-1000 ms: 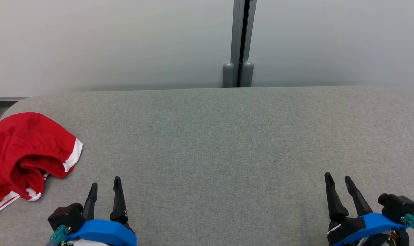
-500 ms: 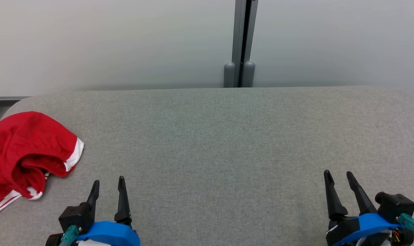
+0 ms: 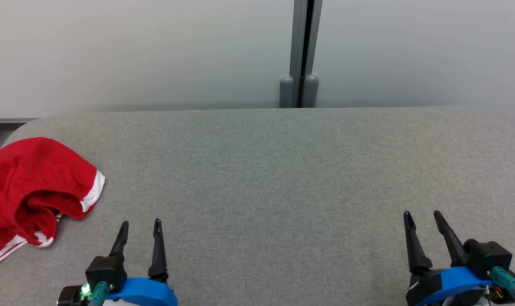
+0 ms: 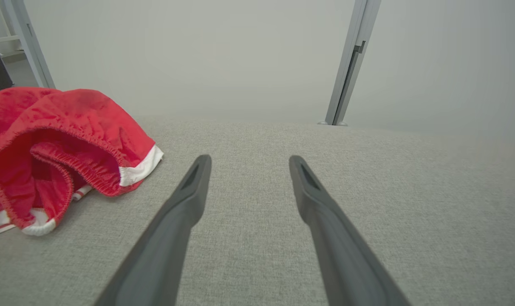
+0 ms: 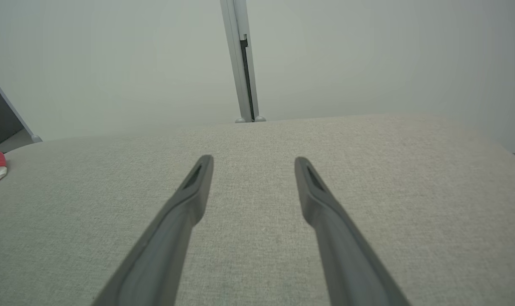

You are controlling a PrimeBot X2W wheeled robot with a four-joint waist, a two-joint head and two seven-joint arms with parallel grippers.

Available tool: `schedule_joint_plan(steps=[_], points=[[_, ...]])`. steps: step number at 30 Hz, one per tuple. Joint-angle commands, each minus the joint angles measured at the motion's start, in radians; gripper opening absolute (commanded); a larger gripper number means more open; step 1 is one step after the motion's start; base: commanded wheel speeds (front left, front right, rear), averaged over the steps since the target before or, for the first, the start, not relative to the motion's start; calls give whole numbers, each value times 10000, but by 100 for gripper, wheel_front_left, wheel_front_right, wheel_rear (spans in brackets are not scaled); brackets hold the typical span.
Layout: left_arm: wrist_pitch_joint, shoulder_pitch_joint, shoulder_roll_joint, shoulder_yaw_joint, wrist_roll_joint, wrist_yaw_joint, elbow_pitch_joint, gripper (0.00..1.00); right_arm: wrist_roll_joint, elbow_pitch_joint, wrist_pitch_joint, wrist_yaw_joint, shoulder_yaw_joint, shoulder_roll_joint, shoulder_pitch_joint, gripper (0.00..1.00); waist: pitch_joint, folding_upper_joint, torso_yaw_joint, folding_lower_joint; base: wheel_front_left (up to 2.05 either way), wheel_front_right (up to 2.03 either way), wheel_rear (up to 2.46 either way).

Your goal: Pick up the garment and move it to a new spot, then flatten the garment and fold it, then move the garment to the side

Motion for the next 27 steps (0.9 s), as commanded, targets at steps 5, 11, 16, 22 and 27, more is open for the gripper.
schedule_joint_plan(steps=[5, 11, 16, 22, 27], points=[[-165, 105, 24, 16, 454, 98, 12, 100, -530, 41, -160, 22, -59, 22, 101, 100, 19, 0, 16, 0, 0, 0, 0], [-278, 135, 22, -45, 850, 141, 3, 100, -948, 98, -274, 24, -106, 52, 115, 100, 47, 0, 51, 0, 0, 0, 0], [-358, 130, 21, -85, 1159, 176, -13, 100, -1308, 99, -355, 25, -119, 63, 114, 100, 112, 0, 98, 0, 0, 0, 0], [-355, -60, 20, -127, 995, 232, -64, 100, -1234, 82, -352, 24, -87, -44, -47, 100, 371, 0, 499, 0, 0, 0, 0], [-355, -112, 14, -170, 891, 353, -131, 100, -1140, 65, -352, 24, 100, -110, -142, 100, 629, 0, 1221, 0, 0, 0, 0]])
